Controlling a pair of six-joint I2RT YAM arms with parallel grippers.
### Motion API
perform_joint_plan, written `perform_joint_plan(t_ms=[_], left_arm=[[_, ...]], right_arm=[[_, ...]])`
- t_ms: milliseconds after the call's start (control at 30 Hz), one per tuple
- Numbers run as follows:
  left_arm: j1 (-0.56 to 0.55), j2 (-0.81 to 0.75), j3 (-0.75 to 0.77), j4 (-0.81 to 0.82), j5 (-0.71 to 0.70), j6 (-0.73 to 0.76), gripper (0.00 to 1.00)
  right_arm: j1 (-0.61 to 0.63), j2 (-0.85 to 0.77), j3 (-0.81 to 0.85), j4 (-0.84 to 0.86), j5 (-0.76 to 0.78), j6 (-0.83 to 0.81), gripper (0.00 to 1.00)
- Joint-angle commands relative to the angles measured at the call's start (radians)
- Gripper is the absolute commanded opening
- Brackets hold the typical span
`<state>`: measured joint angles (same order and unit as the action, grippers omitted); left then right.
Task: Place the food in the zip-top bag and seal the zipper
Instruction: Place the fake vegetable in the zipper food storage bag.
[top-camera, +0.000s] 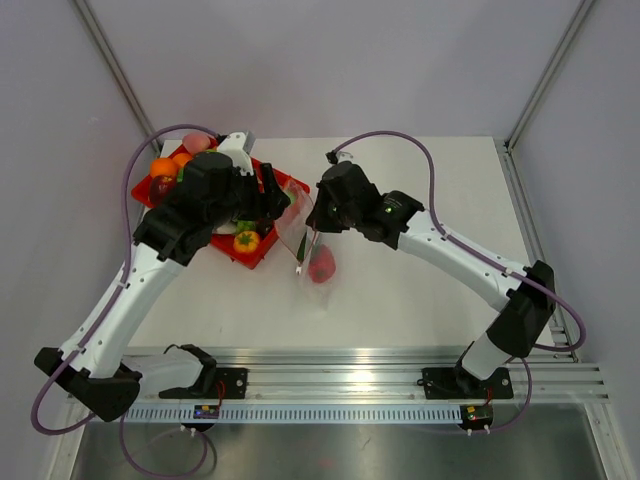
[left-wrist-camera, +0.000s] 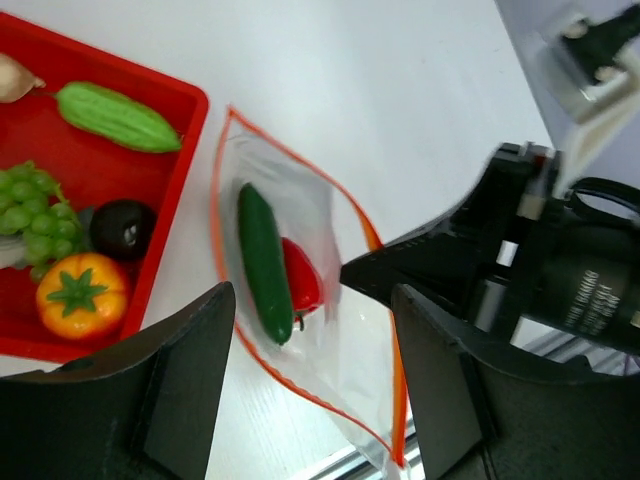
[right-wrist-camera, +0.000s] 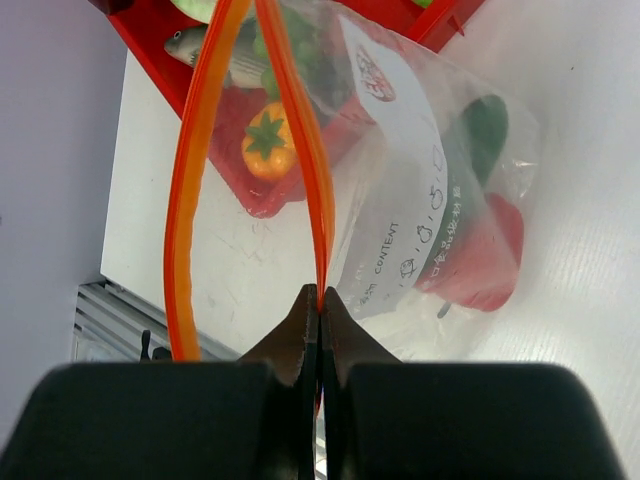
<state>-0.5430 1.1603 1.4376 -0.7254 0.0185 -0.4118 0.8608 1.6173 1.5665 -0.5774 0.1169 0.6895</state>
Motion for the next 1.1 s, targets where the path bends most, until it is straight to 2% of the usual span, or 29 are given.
perform_joint_plan(t_ms=[0, 267, 333, 367, 467, 500, 667, 700, 733, 767, 800, 867, 933, 1033, 1067], left_arm=[[0.011, 0.016, 0.001, -0.052, -0.100, -0.019, 0.66], [0.011, 0.062, -0.127, -0.014, -0.009, -0.039, 0.65], [0.011, 0.073, -0.157, 0.013, 0.041, -0.047, 0.59], [0.011, 0.079, -0.163, 0.027, 0.047, -0.045, 0.55], [0.011, 0.088, -0.163, 0.021, 0.040, -0.038, 0.24], [0.011, 0.094, -0.158, 0.015, 0.038, -0.024, 0.01], [0.011, 0.096, -0.135, 0.009, 0.047, 0.019, 0.00], [0.011, 0.099, -0.131, 0.011, 0.061, 0.031, 0.02], [0.011, 0.101, -0.125, 0.011, 0.061, 0.037, 0.33], [0.012, 0.102, -0.106, 0.006, 0.060, 0.047, 0.52], [0.015, 0.102, -0.094, 0.003, 0.060, 0.051, 0.67], [0.029, 0.105, -0.051, -0.011, 0.055, 0.060, 0.87], [0.052, 0.104, -0.014, -0.025, 0.051, 0.073, 0.88], [0.142, 0.096, 0.026, -0.032, 0.078, 0.080, 0.86], [0.211, 0.087, 0.027, -0.026, 0.113, 0.077, 0.86]], right_arm=[[0.006, -0.053, 0.032, -0.007, 0.035, -0.018, 0.00], [0.007, -0.069, 0.033, -0.019, 0.058, -0.027, 0.00], [0.006, -0.068, 0.035, -0.024, 0.059, -0.027, 0.00], [0.006, -0.069, 0.033, -0.035, 0.069, -0.028, 0.00], [0.006, -0.083, 0.030, -0.065, 0.111, -0.039, 0.00], [0.007, -0.097, 0.030, -0.076, 0.127, -0.044, 0.00], [0.007, -0.143, 0.035, -0.124, 0.211, -0.071, 0.00], [0.006, -0.152, 0.035, -0.124, 0.211, -0.071, 0.00], [0.006, -0.152, 0.035, -0.122, 0.210, -0.070, 0.00], [0.006, -0.151, 0.035, -0.118, 0.199, -0.068, 0.00], [0.006, -0.143, 0.033, -0.114, 0.191, -0.067, 0.00], [0.006, -0.132, 0.032, -0.114, 0.173, -0.058, 0.00], [0.006, -0.126, 0.024, -0.105, 0.161, -0.053, 0.00], [0.007, -0.135, 0.004, -0.084, 0.145, -0.053, 0.00], [0.007, -0.138, 0.000, -0.081, 0.145, -0.054, 0.00]])
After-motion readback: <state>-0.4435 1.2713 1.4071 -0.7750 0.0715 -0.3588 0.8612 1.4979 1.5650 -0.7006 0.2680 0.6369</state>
